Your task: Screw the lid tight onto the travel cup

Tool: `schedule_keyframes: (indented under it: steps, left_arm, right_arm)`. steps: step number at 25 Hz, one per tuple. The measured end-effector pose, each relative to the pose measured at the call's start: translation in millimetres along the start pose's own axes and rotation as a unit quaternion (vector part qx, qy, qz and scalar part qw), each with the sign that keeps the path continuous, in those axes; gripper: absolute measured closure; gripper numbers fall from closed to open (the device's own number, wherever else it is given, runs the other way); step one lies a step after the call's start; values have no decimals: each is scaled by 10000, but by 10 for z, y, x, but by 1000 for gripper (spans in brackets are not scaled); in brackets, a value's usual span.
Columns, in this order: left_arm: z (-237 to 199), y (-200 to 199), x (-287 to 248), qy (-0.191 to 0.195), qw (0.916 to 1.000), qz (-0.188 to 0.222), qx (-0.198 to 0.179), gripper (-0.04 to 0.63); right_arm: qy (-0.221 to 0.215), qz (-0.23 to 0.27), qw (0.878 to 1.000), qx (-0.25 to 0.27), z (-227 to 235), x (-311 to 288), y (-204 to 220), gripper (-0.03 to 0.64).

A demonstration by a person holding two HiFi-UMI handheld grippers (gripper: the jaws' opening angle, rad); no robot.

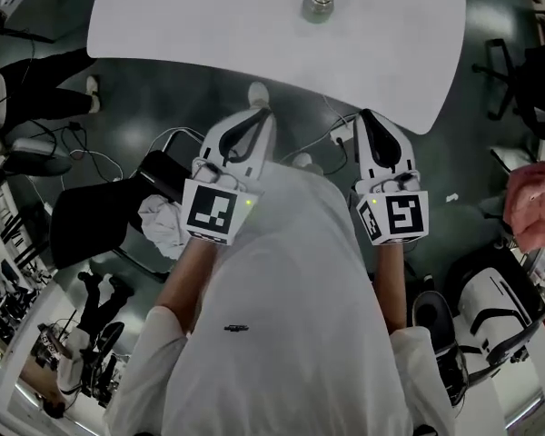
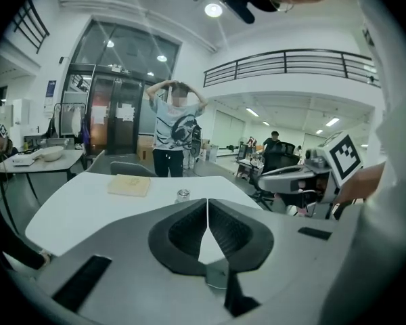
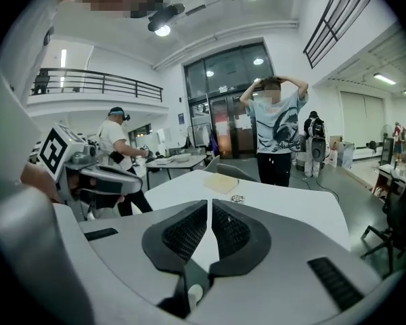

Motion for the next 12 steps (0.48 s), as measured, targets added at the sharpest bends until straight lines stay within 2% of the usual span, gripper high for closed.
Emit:
schedule_keyframes:
  steps: [7, 12]
  left_arm:
    - [-1094, -422, -365, 299, 9996, -9, 12, 588]
    - [-1397, -545, -608, 561, 9982, -93, -180, 588]
  right_arm:
    - [299, -96, 9994, 147, -11, -880, -577, 615]
    - [495, -185, 9985, 114, 70, -1161, -713, 615]
Point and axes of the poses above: the fingertips, and each gripper's own axes: x backward along the fingers, z to its right, y out of its underside, the point moved 7 cm from there along x, backward along the fingers, and after that the axes turned 2 degrees about -z, right-handed, at the moved point
